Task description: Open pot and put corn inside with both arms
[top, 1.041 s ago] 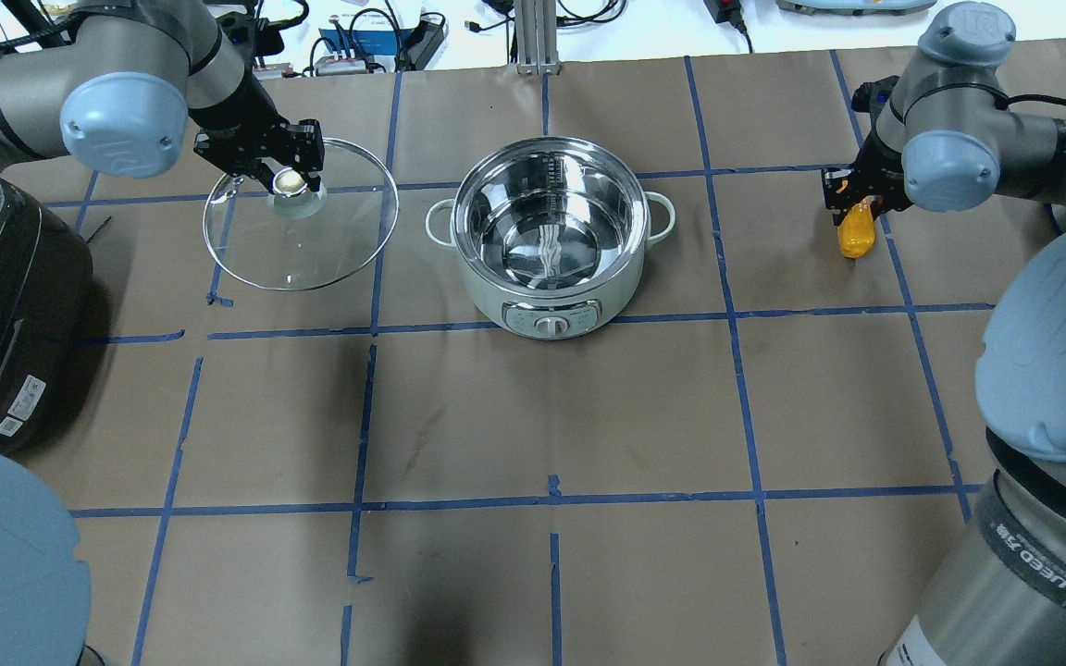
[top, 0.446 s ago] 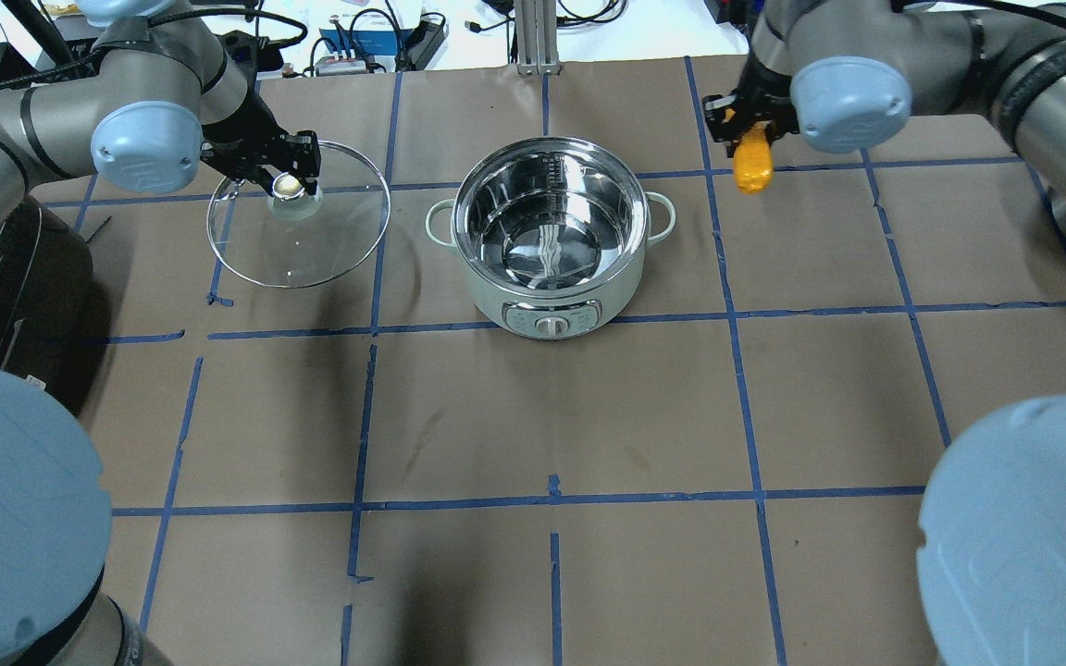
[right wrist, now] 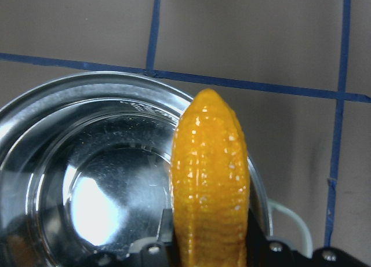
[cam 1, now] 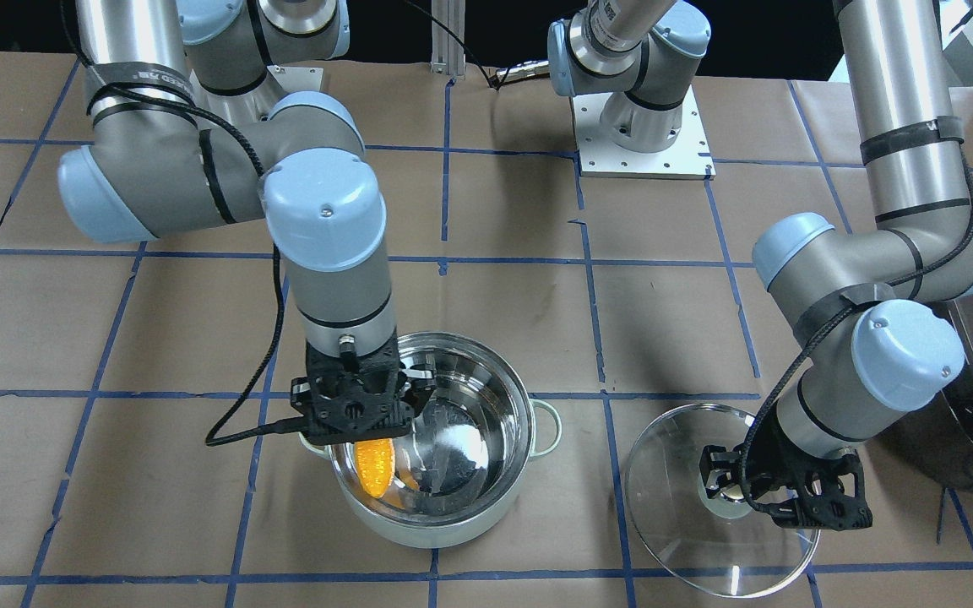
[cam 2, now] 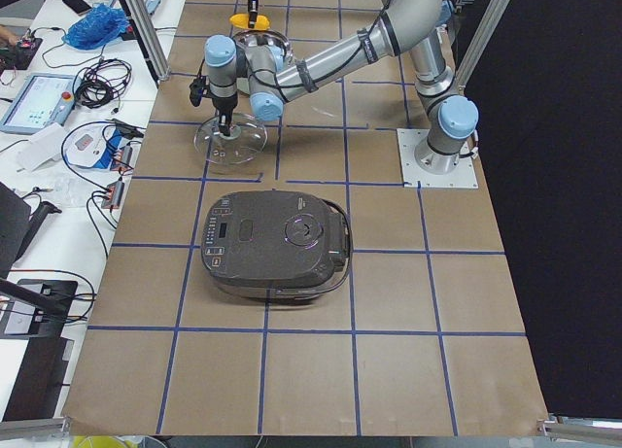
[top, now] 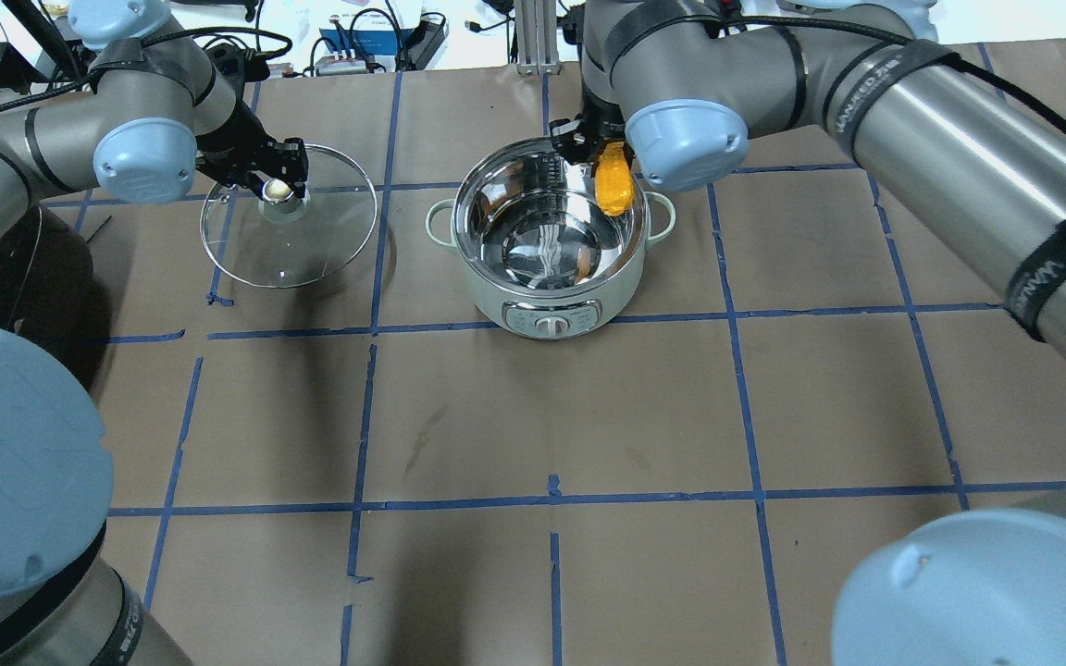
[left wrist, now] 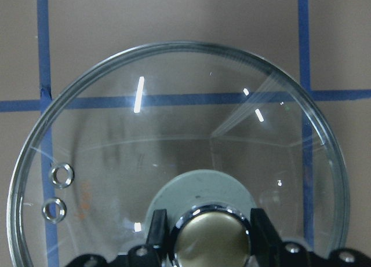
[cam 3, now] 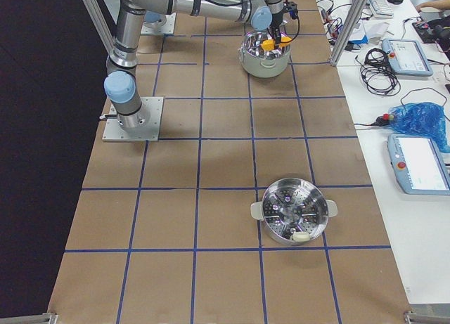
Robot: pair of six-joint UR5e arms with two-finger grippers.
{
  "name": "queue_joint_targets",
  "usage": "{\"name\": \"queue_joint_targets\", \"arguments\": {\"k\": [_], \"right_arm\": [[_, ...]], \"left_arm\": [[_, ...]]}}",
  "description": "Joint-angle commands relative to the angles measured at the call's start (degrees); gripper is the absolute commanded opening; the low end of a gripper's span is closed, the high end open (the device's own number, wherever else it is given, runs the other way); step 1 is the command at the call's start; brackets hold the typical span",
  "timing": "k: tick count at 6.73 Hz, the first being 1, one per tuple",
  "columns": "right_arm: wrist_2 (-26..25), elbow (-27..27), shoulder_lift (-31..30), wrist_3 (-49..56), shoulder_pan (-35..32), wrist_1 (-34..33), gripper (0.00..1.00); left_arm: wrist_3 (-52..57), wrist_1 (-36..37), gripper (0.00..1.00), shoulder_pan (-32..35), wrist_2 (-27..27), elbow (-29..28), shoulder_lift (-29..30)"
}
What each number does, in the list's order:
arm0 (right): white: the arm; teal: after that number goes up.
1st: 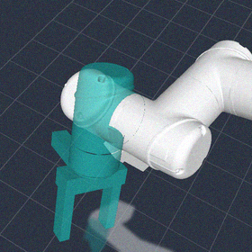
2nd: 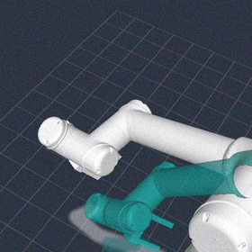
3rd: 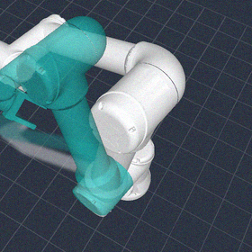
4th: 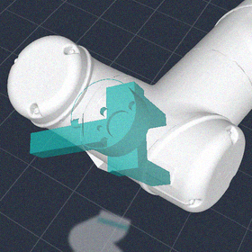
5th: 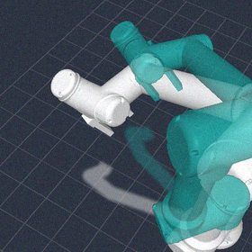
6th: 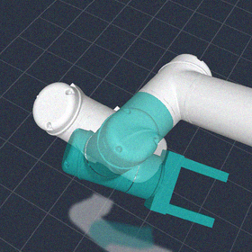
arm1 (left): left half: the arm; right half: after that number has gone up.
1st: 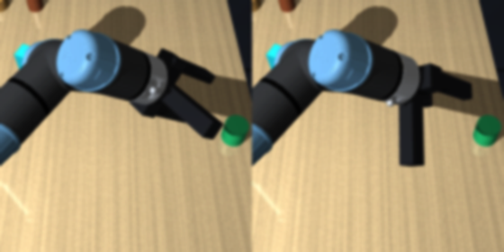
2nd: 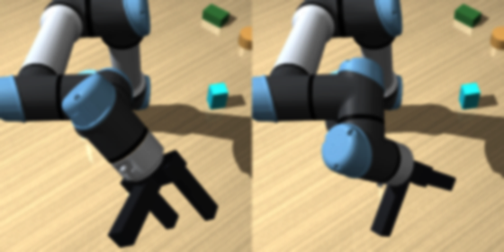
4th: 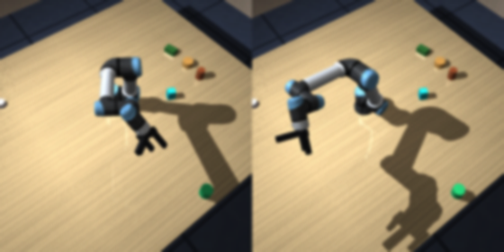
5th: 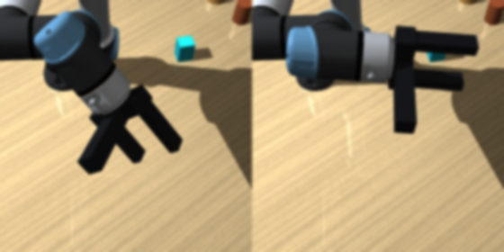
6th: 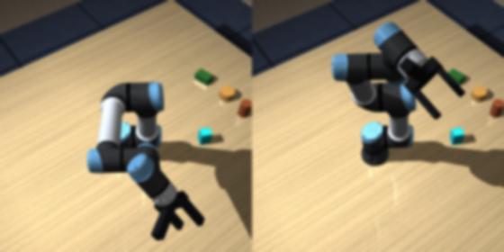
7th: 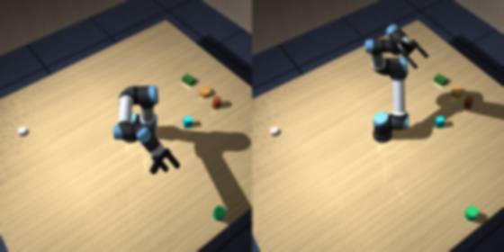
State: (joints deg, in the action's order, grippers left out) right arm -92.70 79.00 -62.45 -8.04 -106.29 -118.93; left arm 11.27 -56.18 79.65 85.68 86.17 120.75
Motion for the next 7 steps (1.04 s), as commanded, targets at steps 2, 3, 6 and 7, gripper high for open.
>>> {"name": "queue_joint_targets", "arguments": {"k": [2, 3, 6, 7], "right_arm": [[-5.5, -1.9, 5.0, -3.9, -4.4, 0.5, 0.08], [-5.0, 0.5, 5.0, -3.9, -4.4, 0.7, 0.09], [-2.3, 1.2, 6.4, -4.2, -4.4, -0.2, 0.11], [-2.1, 1.1, 6.7, -4.3, -4.4, -0.9, 0.11]], "left_arm": [[0.3, 4.0, 0.34, -0.1, -0.1, 0.3, 2.3], [-0.1, 3.6, 0.99, -0.1, -0.1, 0.3, 2.2], [0.5, 1.1, 1.0, -0.1, 1.8, 0.3, -1.8], [0.1, -7.1, 1.0, 0.0, 2.7, -0.5, -6.2]]}}
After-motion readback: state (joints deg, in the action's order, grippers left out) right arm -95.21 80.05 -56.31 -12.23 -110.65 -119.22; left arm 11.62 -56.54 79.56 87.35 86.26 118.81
